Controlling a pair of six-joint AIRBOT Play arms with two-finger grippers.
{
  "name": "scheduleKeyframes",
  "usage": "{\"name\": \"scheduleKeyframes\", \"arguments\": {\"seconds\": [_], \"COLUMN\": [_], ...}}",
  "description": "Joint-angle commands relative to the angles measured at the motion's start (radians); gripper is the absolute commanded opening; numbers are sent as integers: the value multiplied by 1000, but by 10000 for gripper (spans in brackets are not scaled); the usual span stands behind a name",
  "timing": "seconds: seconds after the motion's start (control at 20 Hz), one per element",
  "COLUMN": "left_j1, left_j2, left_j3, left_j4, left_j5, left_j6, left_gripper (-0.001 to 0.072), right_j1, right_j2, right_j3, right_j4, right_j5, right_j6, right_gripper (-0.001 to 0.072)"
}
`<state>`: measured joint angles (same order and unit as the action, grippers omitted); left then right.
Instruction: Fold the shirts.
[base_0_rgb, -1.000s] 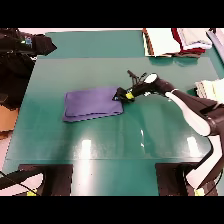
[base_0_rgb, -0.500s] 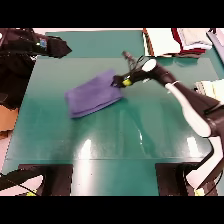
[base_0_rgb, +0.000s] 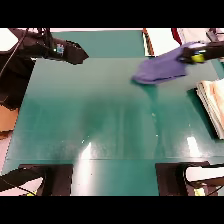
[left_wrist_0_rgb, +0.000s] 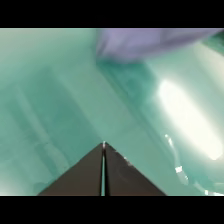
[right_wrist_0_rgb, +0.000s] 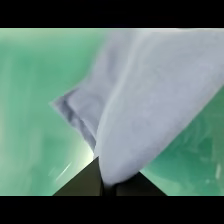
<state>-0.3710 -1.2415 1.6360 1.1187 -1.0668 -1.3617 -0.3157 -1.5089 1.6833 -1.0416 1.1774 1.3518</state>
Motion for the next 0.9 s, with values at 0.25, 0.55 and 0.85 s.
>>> {"name": "scheduleKeyframes", "arguments": {"seconds": [0.25,0.55,0.85], "left_j1": [-74,-74,-74], "left_j2": [-1,-1,-1], "left_j3": [0,0,0], "left_j4": [-4,-4,-4], "left_j5": [3,-11,-39], "left_j6": [-46,-53,-51], "left_gripper": [24,24,24], "right_j1": [-430,-454,-481], "right_j2": [39,29,29], "right_j3": [2,137,311], "right_j4": [44,159,150], "right_j5": [-95,-160,-65], "right_j6": [-66,-150,-157], "right_gripper": [14,14,14]}}
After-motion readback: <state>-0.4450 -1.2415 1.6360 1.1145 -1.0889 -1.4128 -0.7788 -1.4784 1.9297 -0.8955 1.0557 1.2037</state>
